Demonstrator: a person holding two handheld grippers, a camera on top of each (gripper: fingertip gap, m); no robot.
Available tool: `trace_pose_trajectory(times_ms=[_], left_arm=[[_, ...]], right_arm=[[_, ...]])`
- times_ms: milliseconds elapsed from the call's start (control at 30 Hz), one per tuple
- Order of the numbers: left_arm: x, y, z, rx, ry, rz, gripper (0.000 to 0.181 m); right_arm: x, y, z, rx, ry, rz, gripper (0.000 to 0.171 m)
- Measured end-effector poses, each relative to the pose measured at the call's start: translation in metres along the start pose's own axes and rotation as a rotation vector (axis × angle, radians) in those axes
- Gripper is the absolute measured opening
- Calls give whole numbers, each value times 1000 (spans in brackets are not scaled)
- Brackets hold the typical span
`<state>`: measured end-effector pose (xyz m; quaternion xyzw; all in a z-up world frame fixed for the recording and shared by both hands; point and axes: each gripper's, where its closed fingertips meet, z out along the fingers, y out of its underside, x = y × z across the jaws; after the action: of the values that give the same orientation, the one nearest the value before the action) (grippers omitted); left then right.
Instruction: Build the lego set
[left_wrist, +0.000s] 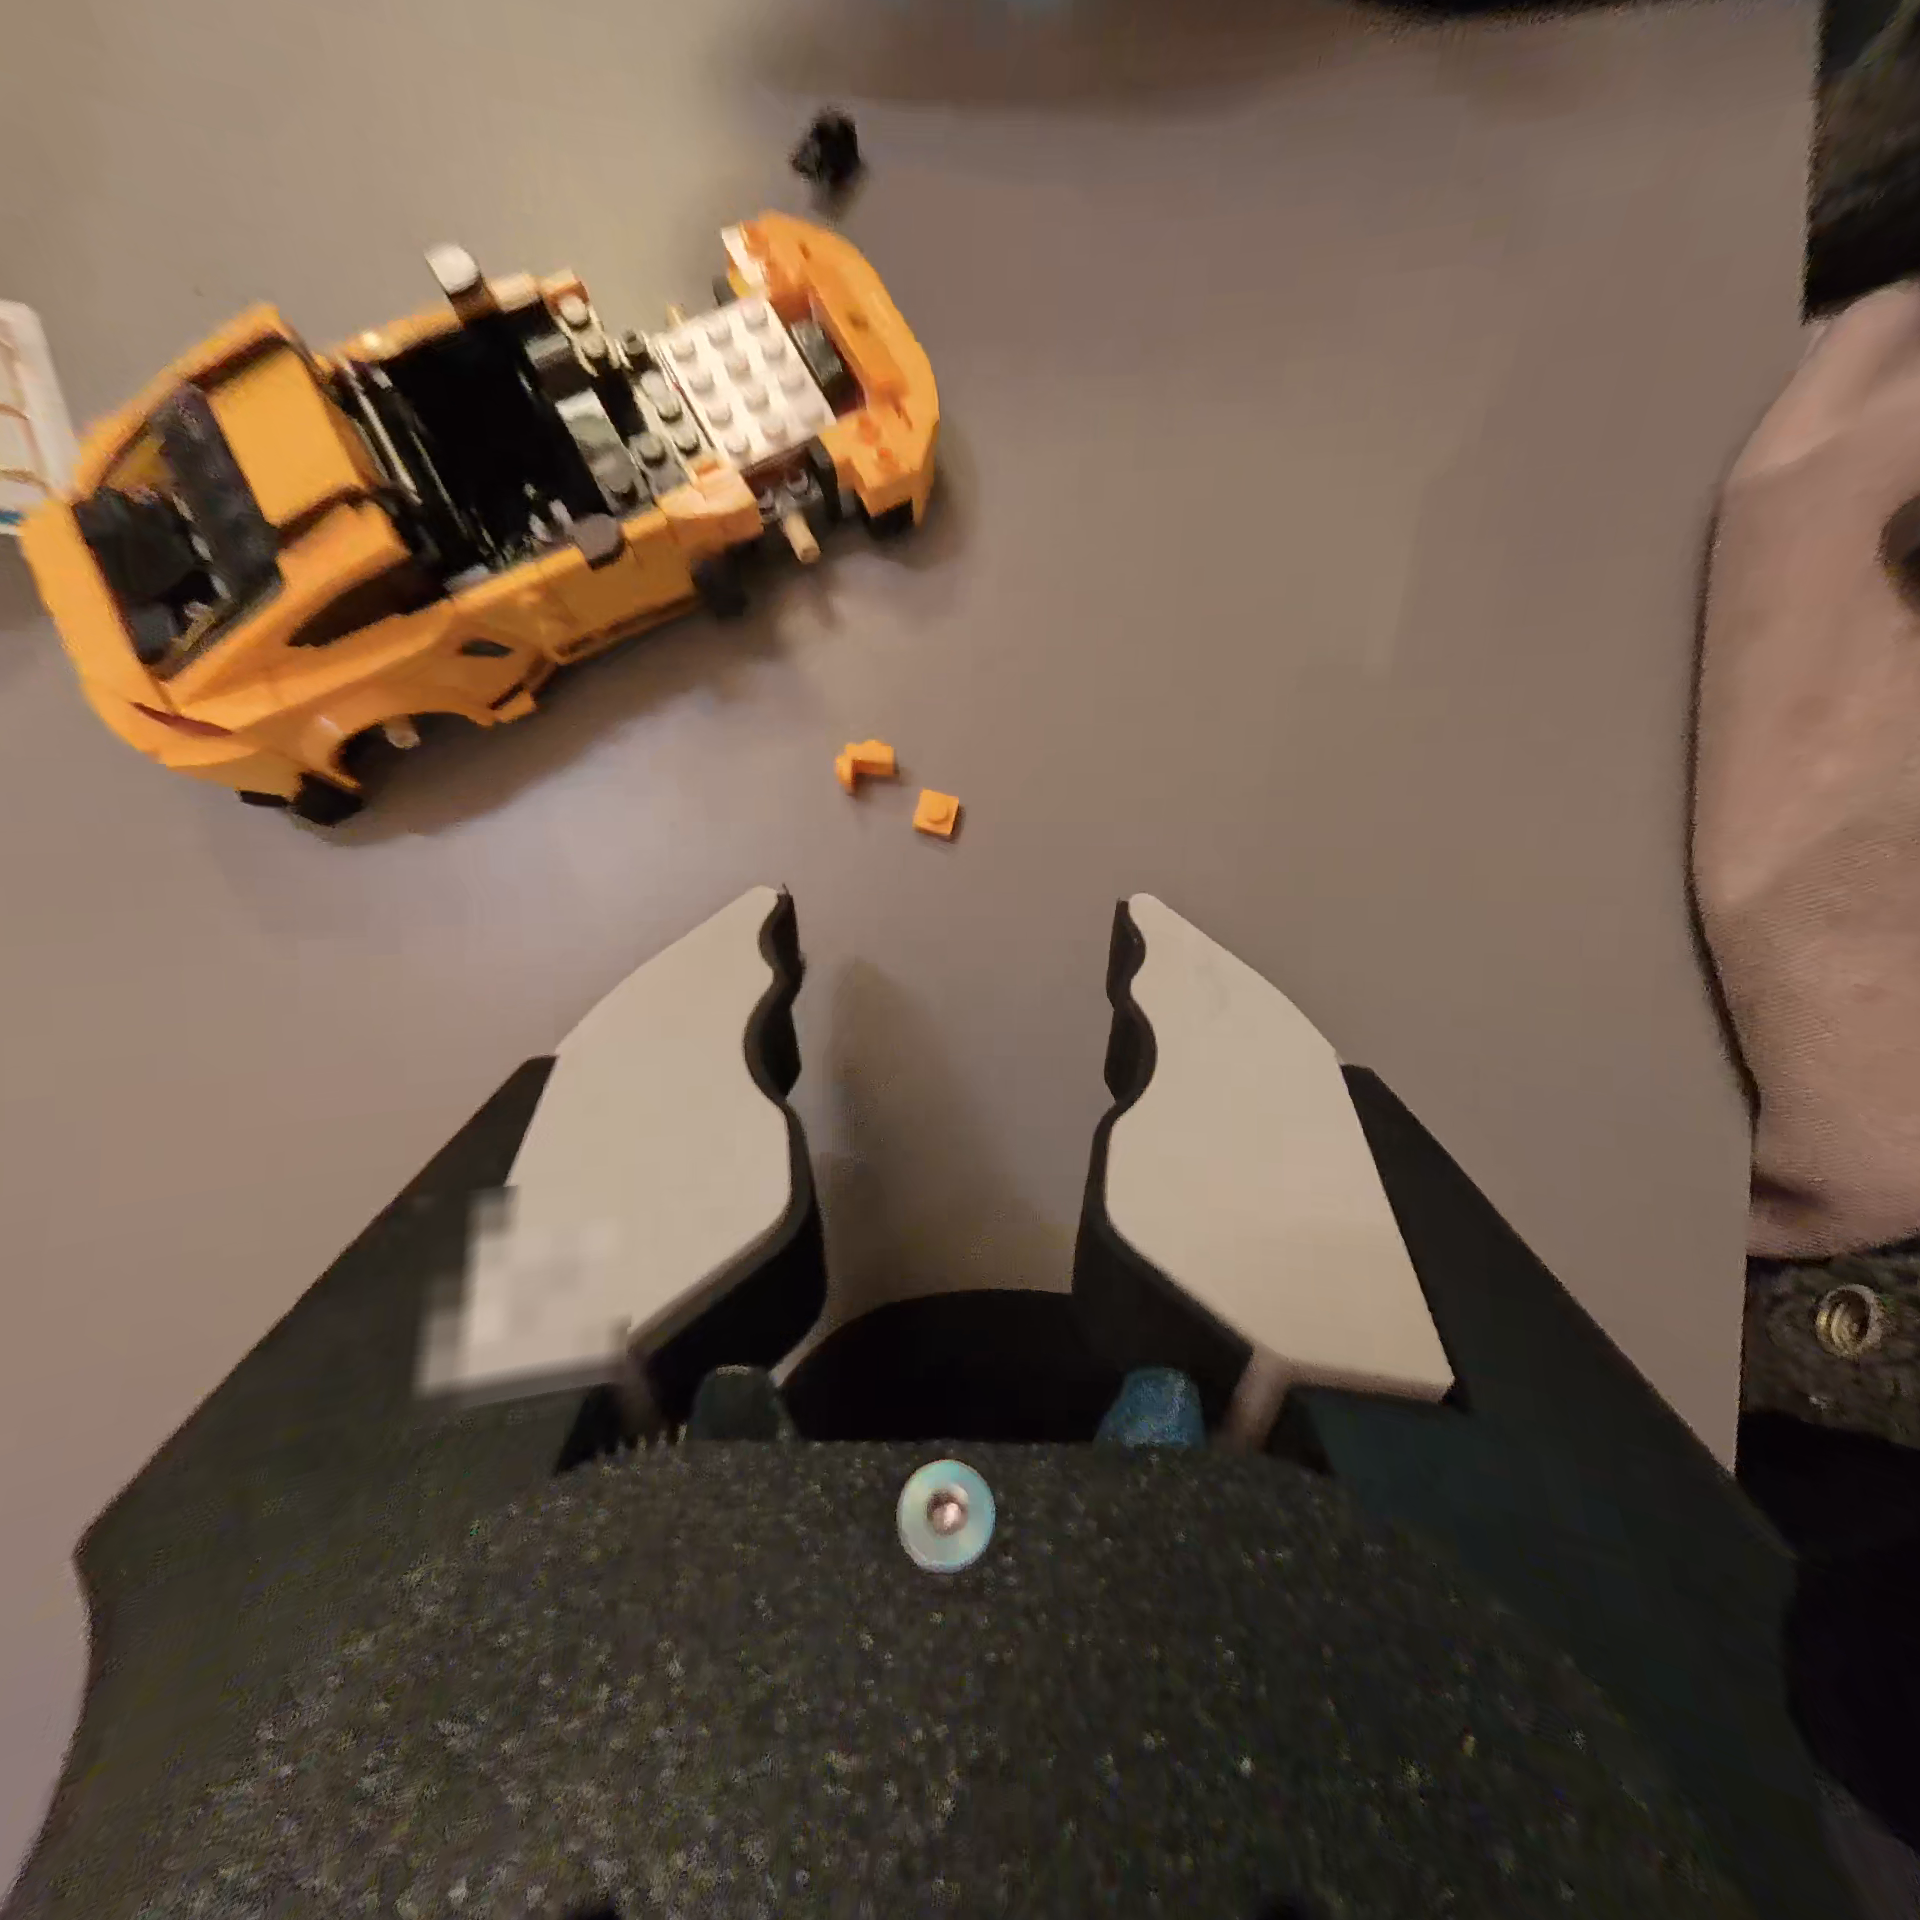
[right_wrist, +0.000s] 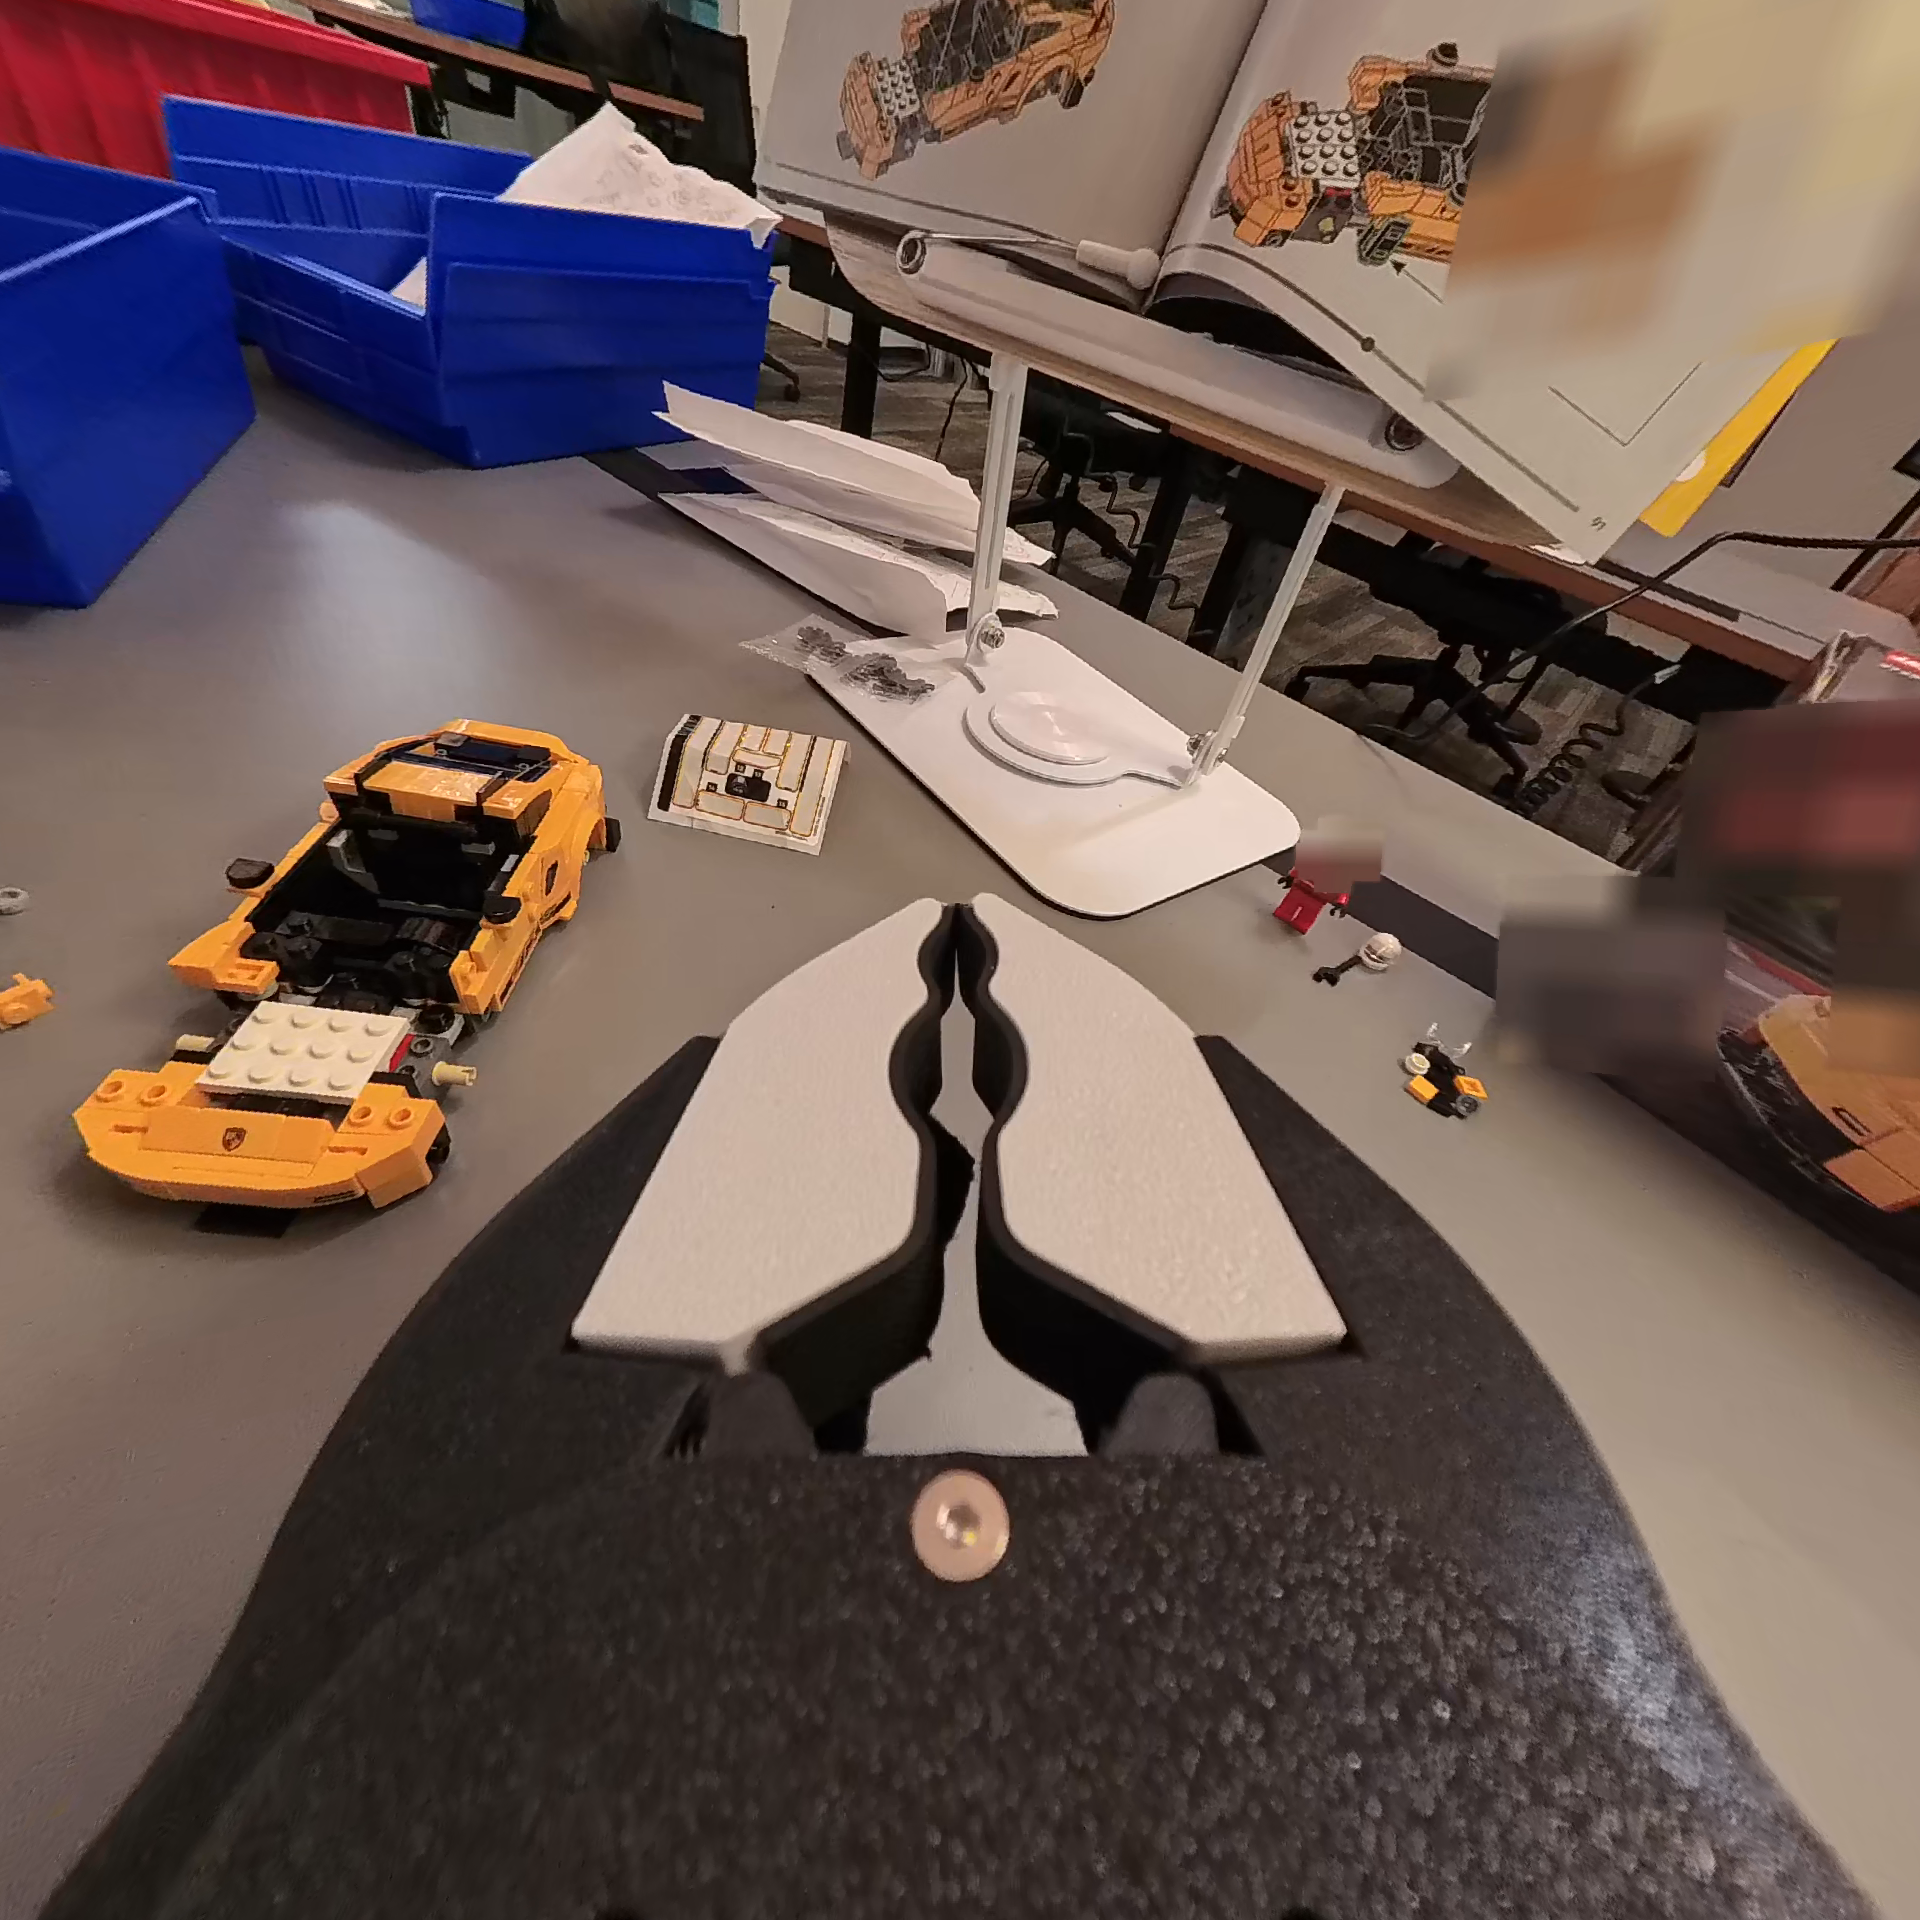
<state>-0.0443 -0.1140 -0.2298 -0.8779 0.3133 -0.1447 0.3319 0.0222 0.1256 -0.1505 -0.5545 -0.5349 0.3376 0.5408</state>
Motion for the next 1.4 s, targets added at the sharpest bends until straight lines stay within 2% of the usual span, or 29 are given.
trace_pose_trajectory(times_ms=[133,300,533,733,967,1200,1400], left_arm=[[-9,10,-5,-37,-36,-34,57],[-9,21,6,-90,-15,-75,57],[12,3,16,-56,60,3,53],[7,-13,1,34,7,6,43],[-2,-38,-43,214,-99,-1,0],[-39,-55,-113,408,-392,-51,0],[-78,-32,-186,441,-674,-156,0]], right_arm=[[-1,1,1,-3,-4,-1,0],[-1,1,1,-4,-3,-2,0],[-1,2,1,-7,-5,-1,0],[-1,2,1,-7,-2,-3,0],[0,0,0,2,2,-2,0],[6,-4,-2,23,39,0,0],[20,-14,-9,80,125,13,0]])
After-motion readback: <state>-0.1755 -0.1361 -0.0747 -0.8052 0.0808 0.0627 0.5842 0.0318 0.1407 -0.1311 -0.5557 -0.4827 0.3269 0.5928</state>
